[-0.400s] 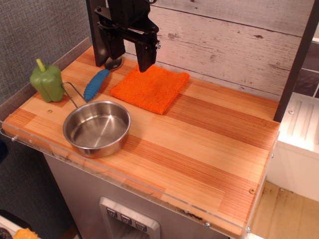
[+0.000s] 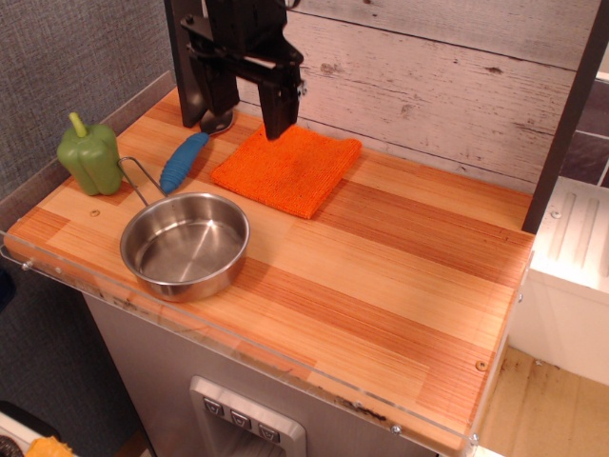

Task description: Move the green bell pepper to the right of the towel.

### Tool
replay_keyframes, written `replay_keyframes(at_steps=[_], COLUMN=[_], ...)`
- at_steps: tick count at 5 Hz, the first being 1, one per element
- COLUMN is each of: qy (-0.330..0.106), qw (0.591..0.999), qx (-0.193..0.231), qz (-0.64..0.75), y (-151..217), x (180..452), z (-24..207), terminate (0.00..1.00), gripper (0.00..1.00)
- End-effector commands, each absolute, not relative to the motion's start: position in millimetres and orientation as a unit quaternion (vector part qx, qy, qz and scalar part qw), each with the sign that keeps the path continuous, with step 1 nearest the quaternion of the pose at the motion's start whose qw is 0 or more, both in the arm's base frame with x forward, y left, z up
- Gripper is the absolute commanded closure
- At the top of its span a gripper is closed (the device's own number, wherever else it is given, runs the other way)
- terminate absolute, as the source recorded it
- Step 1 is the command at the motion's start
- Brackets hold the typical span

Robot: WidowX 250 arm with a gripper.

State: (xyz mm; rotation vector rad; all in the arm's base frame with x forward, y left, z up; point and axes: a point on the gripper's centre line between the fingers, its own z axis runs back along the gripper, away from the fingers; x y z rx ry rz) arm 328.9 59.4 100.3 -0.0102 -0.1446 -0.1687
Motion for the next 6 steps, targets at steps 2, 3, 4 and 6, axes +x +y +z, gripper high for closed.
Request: replay_keyframes(at_steps=[2, 3, 4, 6], qy=[-0.123, -0.099, -0.081, -0.066], qw=[0.992, 0.994, 0.994, 0.995], qx=[0.007, 0.028, 0.063, 0.071], qz=[0.000, 0.027, 0.034, 0.039], y=[156, 191, 206, 211], x=[312, 304, 302, 294], z=[148, 140, 130, 106], terminate=[0.00, 0.00, 0.00, 0.00], gripper=[0.00, 0.00, 0.00, 0.00])
